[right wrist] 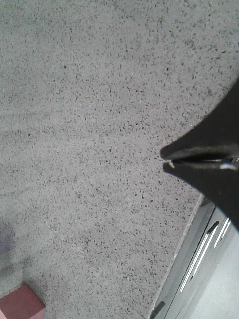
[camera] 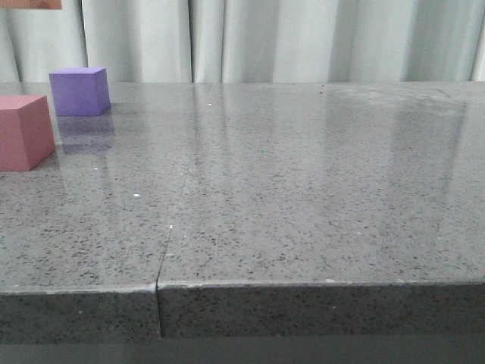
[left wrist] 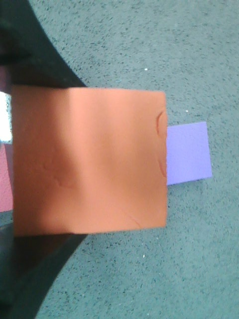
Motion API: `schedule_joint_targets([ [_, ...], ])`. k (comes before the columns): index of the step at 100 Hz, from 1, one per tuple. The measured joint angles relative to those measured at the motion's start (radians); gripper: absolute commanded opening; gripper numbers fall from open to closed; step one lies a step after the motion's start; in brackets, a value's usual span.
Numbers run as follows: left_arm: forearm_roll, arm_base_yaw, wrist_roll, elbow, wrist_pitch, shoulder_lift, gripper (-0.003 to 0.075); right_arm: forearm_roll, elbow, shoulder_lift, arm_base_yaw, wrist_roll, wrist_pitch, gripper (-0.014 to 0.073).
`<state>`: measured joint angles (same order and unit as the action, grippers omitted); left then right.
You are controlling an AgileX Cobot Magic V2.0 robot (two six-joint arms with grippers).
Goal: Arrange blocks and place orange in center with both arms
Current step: 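Lift the orange cube with the left gripper toward the pink and purple cubes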
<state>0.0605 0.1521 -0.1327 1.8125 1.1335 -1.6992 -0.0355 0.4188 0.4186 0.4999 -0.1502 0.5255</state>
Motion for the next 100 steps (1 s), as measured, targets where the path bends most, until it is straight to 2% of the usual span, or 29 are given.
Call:
schedule_joint_targets([
  [25, 0.000, -0.005, -0.093, -0.188, -0.175, 0.015, 0.0273, 0.000, 0.000, 0.000, 0.000, 0.000, 0.000, -0.0069],
  [50, 0.000, -0.005, -0.121, -0.302, -0.311, 0.010, 0.0273, 0.000, 0.000, 0.000, 0.000, 0.000, 0.000, -0.0069],
  [91, -0.001, -0.005, -0.123, -0.321, -0.362, -0.107, 0.0274, 0.000, 0.000, 0.000, 0.000, 0.000, 0.000, -0.0069],
  [100, -0.001, -0.005, -0.123, -0.321, -0.366, -0.118, 0.0302, 0.000, 0.000, 0.000, 0.000, 0.000, 0.000, -0.0069],
])
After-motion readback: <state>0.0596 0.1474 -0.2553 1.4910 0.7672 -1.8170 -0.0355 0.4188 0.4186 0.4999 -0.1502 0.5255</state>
